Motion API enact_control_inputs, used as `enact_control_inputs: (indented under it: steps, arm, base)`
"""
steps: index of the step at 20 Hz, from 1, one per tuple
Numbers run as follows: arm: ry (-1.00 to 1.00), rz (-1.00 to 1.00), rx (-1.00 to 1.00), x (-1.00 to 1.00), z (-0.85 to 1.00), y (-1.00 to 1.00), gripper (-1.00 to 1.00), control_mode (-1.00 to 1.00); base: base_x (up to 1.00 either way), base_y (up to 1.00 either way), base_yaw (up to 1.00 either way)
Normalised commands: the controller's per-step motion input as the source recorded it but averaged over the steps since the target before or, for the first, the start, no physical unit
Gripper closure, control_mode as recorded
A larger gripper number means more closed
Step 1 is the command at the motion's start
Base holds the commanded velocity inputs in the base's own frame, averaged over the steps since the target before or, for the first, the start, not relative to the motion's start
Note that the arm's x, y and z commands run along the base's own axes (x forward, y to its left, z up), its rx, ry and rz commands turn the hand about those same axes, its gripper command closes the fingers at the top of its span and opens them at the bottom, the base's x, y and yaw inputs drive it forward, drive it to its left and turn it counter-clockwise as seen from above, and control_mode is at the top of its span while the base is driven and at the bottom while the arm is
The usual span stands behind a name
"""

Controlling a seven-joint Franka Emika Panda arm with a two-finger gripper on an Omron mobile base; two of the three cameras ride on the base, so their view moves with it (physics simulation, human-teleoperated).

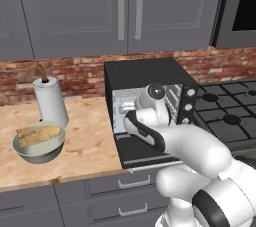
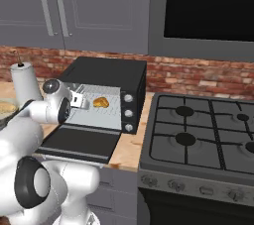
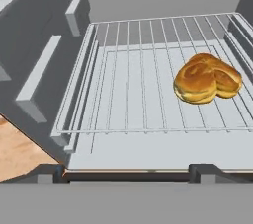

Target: Pick up the heated bread from the toaster oven and place it in the bowl. Then move the bread bowl to the dining counter.

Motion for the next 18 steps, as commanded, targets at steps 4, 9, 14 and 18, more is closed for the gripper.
enact_control_inputs:
  steps: [4,9,14,18]
  arm:
    - [0.0,0.0,0.0,0.5,-0.37,0.0,-1.0,-1.0]
    - [0.0,0.0,0.0,0.51,-0.34,0.0,-1.0,-1.0]
    - [0.0,0.0,0.0,0.42,-0.33,0.0,-1.0,-1.0]
    - [0.0,0.0,0.0,0.25,-0.26,0.0,-1.0,-1.0]
  base:
    - [0.0,0.0,0.0]
    - [0.0,0.0,0.0]
    - [0.0,0.0,0.0]
    - [0.0,0.0,0.0]
